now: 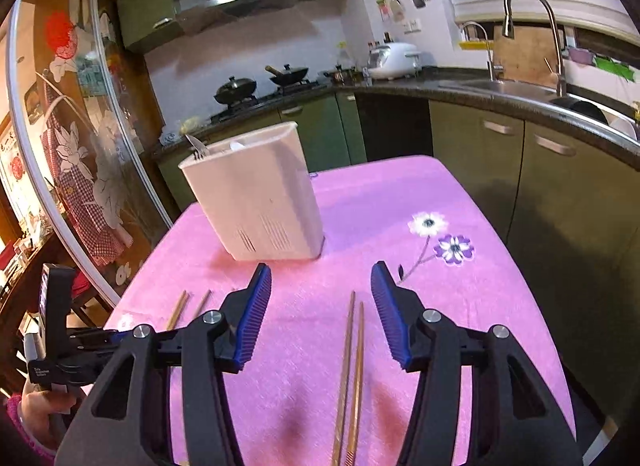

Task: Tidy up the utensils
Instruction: 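Release the black fork into the caddy with the right tool, then close the left tool on a wooden chopstick while the right tool grips another chopstick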

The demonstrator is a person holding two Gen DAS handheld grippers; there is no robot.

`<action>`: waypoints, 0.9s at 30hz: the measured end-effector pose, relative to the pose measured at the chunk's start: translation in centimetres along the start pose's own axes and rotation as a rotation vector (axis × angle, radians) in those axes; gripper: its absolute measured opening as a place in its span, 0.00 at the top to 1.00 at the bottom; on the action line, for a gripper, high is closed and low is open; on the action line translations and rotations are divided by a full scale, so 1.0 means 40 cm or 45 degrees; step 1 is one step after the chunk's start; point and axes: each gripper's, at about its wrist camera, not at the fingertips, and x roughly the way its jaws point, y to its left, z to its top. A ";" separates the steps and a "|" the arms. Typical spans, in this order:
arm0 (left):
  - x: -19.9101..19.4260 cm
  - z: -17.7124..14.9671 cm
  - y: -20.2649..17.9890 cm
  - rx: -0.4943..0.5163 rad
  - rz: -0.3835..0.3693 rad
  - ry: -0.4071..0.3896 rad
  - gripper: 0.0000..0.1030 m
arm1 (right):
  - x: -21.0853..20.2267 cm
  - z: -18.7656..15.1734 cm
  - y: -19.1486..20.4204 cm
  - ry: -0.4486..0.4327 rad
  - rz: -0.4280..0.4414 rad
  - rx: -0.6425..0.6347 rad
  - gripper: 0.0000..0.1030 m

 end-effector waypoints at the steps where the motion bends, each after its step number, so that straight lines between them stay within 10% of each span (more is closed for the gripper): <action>1: 0.003 0.001 -0.002 0.002 -0.001 0.000 0.84 | 0.001 -0.002 -0.004 0.007 -0.005 0.005 0.49; 15: 0.006 0.006 0.005 -0.013 -0.002 0.017 0.84 | 0.014 0.006 0.003 0.046 -0.002 0.005 0.48; 27: 0.018 0.004 -0.014 0.023 0.001 0.032 0.83 | 0.211 -0.064 0.246 0.388 0.065 -0.309 0.48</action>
